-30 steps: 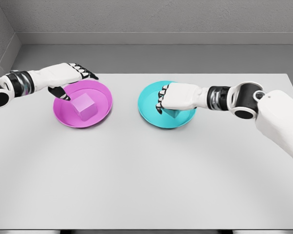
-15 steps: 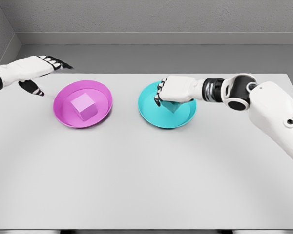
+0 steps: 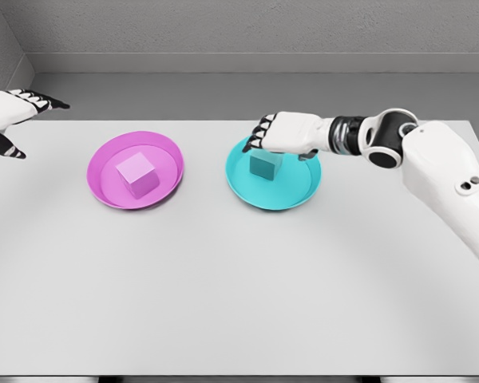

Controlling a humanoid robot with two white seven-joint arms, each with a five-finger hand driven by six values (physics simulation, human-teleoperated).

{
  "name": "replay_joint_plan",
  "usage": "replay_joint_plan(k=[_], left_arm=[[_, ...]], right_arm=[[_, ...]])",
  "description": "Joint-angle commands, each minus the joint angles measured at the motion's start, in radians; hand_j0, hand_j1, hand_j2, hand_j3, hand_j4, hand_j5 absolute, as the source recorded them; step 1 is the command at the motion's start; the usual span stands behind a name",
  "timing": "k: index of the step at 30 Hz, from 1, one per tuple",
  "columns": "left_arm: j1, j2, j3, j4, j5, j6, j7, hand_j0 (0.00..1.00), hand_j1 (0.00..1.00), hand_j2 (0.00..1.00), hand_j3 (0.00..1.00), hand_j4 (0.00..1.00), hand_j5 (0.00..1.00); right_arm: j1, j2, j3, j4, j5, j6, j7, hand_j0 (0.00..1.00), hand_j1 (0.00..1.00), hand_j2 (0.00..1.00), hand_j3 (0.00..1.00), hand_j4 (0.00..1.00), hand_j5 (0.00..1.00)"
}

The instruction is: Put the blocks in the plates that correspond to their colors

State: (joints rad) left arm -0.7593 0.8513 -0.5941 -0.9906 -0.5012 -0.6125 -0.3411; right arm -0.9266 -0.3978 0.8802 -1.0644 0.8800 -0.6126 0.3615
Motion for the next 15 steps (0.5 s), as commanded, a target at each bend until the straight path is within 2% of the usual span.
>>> replay_joint_plan(k=[1,5,8,10,13,15], left_arm=[[0.000,0.002,0.002,-0.002,0.006,0.002,0.001,1.00,1.00,1.00,1.00,1.00,1.00],[-0.002,0.002,0.002,-0.003,0.006,0.002,0.001,1.00,1.00,1.00,1.00,1.00,1.00],[-0.002,0.002,0.002,-0.005,0.006,0.002,0.001,1.00,1.00,1.00,1.00,1.00,1.00],[-0.002,0.002,0.004,-0.005,0.007,0.002,0.001,1.00,1.00,1.00,1.00,1.00,1.00],[-0.002,0.002,0.002,-0.007,0.007,0.002,0.001,1.00,1.00,1.00,1.00,1.00,1.00],[-0.002,0.003,0.002,-0.007,0.007,0.002,0.001,1.00,1.00,1.00,1.00,1.00,1.00]], right_arm=[[0.005,-0.030,-0.035,-0.017,-0.012,0.002,-0.003,0.99,0.99,0.99,0.99,0.99,0.99],[0.031,-0.095,-0.083,-0.104,-0.016,0.002,-0.004,0.99,0.99,0.99,0.99,0.99,0.99],[0.083,-0.151,-0.178,-0.215,-0.016,0.002,-0.004,0.99,0.99,0.99,0.99,0.99,0.99],[0.112,-0.174,-0.224,-0.250,-0.016,0.002,-0.006,0.99,0.99,0.99,0.99,0.99,0.99],[0.207,-0.231,-0.351,-0.361,-0.016,0.002,-0.007,0.99,0.99,0.99,0.99,0.99,0.99],[0.265,-0.248,-0.443,-0.390,-0.019,0.002,-0.007,0.99,0.99,0.99,0.99,0.99,0.99]])
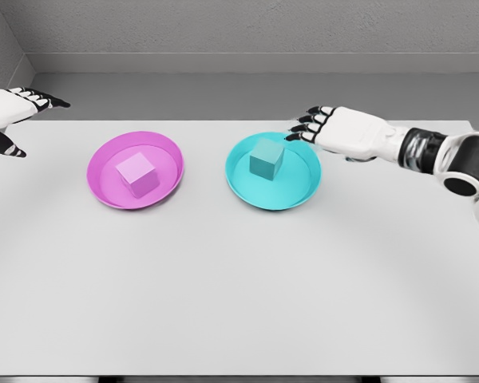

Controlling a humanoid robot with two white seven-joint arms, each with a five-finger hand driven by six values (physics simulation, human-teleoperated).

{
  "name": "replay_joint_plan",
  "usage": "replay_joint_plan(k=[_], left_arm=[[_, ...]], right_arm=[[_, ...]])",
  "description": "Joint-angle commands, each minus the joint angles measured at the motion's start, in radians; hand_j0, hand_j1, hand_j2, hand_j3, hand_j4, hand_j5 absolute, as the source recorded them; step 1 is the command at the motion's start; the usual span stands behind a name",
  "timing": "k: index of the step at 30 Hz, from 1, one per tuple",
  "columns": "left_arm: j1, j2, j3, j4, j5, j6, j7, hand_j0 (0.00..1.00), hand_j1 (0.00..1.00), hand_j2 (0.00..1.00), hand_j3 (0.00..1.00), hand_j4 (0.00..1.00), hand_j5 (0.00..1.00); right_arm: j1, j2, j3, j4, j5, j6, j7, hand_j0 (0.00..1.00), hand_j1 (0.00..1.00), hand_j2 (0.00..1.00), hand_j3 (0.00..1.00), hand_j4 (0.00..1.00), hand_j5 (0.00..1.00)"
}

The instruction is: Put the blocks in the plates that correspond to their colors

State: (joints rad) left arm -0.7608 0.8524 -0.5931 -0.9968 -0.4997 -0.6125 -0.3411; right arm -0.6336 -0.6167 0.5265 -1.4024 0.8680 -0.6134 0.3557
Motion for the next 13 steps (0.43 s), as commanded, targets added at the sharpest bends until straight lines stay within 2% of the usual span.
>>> replay_joint_plan(k=[1,4,8,13], left_arm=[[0.000,0.001,0.001,0.000,0.006,0.002,0.001,1.00,1.00,1.00,1.00,1.00,1.00],[0.000,0.001,0.002,0.000,0.006,0.002,0.001,1.00,1.00,1.00,1.00,1.00,1.00],[-0.002,0.002,0.002,0.001,0.006,0.002,0.001,1.00,1.00,1.00,1.00,1.00,1.00],[-0.002,0.002,0.004,0.001,0.006,0.002,0.001,1.00,1.00,1.00,1.00,1.00,1.00]], right_arm=[[0.009,-0.029,-0.147,-0.053,-0.014,0.003,-0.001,0.99,0.99,0.99,0.99,0.99,0.99],[0.147,-0.028,-0.379,-0.053,-0.021,0.003,-0.004,0.99,0.99,0.99,0.99,0.99,0.99],[0.272,-0.035,-0.548,-0.067,-0.090,0.003,-0.004,0.99,0.99,0.99,0.99,0.99,0.99],[0.371,-0.064,-0.592,-0.058,-0.149,0.003,-0.004,0.99,0.99,0.99,0.99,0.99,0.99]])
